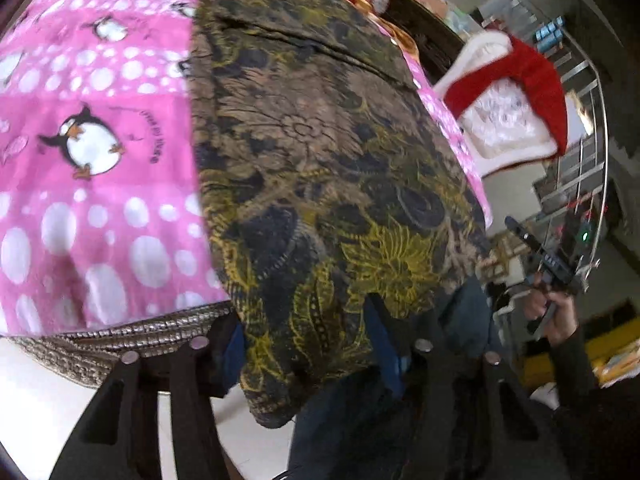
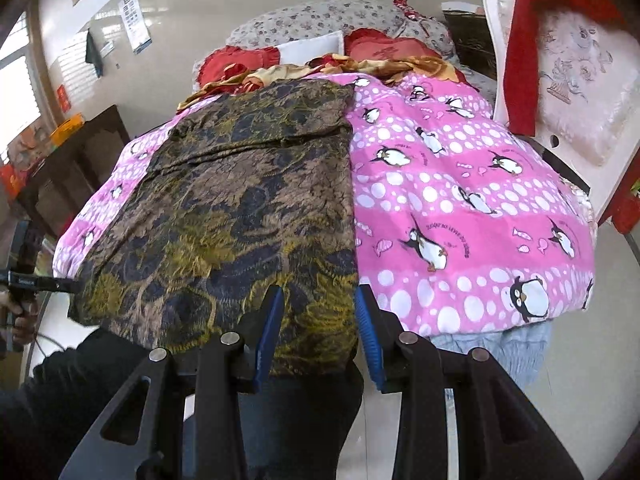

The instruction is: Fold small clothes

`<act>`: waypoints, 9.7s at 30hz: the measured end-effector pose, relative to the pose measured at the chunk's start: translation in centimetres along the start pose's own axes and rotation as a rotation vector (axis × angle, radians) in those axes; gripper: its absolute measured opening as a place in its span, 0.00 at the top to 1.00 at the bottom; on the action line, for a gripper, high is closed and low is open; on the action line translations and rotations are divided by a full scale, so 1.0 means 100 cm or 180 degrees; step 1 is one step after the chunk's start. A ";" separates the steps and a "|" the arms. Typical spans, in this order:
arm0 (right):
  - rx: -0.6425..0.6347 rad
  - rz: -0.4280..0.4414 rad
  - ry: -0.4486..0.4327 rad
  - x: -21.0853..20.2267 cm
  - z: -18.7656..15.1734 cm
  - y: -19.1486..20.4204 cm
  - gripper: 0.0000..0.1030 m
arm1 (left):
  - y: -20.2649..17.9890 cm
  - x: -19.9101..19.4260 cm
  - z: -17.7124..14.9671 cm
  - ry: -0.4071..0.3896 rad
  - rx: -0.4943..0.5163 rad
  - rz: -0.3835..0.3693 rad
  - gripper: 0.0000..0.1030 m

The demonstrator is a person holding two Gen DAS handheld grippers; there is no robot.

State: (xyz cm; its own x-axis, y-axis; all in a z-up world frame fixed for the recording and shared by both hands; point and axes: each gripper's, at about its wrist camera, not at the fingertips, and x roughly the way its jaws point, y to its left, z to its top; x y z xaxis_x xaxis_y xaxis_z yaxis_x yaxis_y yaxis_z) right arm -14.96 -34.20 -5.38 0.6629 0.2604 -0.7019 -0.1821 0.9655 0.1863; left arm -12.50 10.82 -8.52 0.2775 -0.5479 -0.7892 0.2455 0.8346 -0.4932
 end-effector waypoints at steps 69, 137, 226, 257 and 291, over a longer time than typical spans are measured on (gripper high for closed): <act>-0.0437 0.1982 -0.0798 -0.120 0.047 -0.036 0.97 | -0.038 -0.178 -0.032 -0.1438 0.0039 -0.0502 0.97; 0.0128 -0.0079 0.0506 0.252 0.247 0.013 0.81 | 0.041 0.073 0.311 -0.0834 -0.0383 0.1636 0.63; -0.0369 -0.0375 0.0041 0.201 0.121 0.106 0.36 | -0.008 0.020 0.070 -0.1293 -0.0990 -0.0145 0.02; -0.0376 -0.0379 0.0037 0.200 0.120 0.106 0.36 | 0.089 0.029 0.126 -0.1158 -0.2178 -0.0837 0.32; -0.1183 0.1151 0.1373 0.303 0.332 0.307 0.37 | -0.110 0.032 0.150 -0.1871 0.0695 0.1321 0.88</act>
State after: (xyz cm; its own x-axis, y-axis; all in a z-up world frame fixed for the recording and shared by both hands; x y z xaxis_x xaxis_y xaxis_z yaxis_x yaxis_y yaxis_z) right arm 23.68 3.49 1.91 0.1779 0.4674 -0.8660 -0.6270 0.7321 0.2663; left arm -0.39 -0.99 -0.10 0.8227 -0.1818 -0.5387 0.1743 0.9825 -0.0655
